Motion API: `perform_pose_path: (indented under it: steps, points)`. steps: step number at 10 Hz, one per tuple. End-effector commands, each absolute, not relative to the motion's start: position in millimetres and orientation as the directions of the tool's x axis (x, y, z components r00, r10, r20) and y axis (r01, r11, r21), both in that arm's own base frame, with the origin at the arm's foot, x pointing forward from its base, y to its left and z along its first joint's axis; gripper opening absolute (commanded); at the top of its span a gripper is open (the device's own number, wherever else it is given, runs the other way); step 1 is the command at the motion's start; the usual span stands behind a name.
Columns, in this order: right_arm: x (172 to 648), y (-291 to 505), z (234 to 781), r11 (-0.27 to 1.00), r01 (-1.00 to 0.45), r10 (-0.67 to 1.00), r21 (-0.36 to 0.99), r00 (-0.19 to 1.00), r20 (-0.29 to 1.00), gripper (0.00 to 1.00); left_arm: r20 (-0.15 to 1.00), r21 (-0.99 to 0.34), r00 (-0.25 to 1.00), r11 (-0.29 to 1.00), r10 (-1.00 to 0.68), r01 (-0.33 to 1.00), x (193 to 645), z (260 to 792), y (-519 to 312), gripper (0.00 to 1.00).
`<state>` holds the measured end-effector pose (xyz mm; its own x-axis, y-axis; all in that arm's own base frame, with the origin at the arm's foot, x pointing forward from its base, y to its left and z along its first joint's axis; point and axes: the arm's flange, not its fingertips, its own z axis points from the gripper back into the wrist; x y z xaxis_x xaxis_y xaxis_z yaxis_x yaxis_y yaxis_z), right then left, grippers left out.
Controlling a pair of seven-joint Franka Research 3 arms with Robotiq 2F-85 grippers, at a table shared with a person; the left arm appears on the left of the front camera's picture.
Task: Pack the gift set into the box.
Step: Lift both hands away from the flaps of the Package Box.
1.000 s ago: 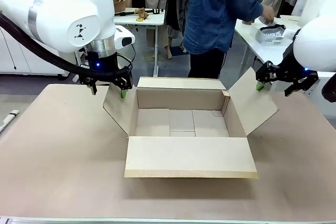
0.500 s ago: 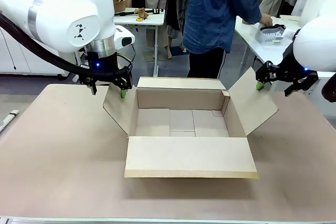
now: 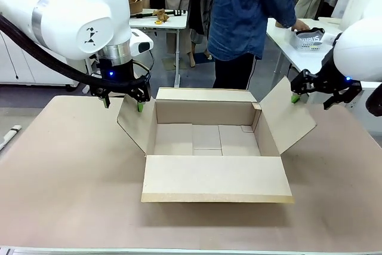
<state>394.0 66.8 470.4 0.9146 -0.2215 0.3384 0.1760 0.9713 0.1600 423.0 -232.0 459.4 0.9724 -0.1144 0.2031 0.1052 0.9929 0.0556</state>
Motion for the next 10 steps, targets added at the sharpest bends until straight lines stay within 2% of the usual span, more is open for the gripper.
perform_pose_path:
  steps: [1, 10]
  points:
    - [394.6, 68.0, 472.1, 0.966, 0.197, -0.243, 0.164, 0.909, 0.338, 1.00, 0.209, 0.075, 0.972, 0.993, -0.104, 0.090, 423.8, 460.4, -231.3, 1.00]
    - [394.6, 68.0, 472.1, 0.966, 0.197, -0.243, 0.164, 0.909, 0.338, 1.00, 0.209, 0.075, 0.972, 0.993, -0.104, 0.090, 423.8, 460.4, -231.3, 1.00]
